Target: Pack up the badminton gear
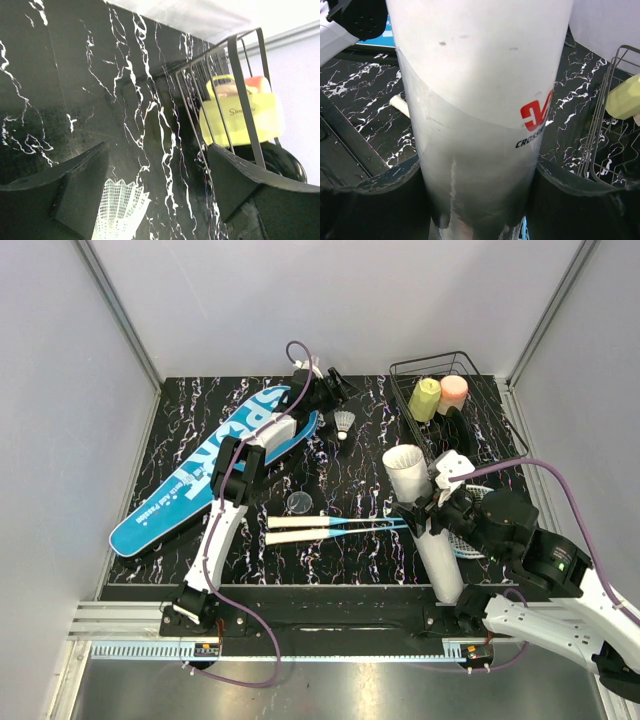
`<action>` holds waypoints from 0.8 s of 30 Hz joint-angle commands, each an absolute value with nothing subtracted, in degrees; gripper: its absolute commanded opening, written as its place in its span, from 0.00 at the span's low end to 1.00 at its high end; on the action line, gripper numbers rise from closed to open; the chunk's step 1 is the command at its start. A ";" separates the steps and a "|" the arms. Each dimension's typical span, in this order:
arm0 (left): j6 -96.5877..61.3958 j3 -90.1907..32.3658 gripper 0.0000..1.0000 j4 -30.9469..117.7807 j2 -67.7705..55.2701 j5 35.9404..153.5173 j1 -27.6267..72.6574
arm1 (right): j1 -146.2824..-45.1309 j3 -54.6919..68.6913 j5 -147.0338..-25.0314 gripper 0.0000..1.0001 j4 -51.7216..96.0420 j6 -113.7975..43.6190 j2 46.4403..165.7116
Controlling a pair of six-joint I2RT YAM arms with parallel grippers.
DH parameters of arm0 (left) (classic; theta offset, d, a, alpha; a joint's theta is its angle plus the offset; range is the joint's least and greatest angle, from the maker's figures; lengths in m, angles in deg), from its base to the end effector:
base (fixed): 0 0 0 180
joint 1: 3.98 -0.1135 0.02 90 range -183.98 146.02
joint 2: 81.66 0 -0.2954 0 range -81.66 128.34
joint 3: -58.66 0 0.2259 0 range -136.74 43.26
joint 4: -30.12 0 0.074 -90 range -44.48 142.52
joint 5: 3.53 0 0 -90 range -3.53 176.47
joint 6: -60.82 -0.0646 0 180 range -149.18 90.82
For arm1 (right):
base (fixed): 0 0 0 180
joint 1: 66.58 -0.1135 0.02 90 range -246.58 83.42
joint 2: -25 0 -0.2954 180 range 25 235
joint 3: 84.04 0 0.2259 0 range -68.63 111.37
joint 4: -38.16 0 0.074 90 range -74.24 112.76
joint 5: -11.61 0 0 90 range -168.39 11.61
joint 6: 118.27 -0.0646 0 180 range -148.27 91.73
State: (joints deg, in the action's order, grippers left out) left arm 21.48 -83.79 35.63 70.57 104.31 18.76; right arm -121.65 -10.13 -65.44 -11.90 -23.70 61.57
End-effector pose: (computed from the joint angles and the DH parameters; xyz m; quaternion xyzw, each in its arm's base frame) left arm 0.5777 -0.2636 0.1770 -0.0981 0.7848 -0.4570 0.4069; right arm 0.0668 0.0704 0.3964 -0.3248 0.7084 0.1850 0.5987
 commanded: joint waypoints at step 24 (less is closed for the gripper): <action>6.33 -49.28 0.73 34.79 45.43 116.52 19.04 | -121.95 -10.63 -68.46 0.29 -5.90 -23.53 64.02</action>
State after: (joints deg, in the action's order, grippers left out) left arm 8.25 -47.99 34.30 46.26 113.49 18.63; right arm -121.65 -11.18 -67.58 -10.83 -23.65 64.41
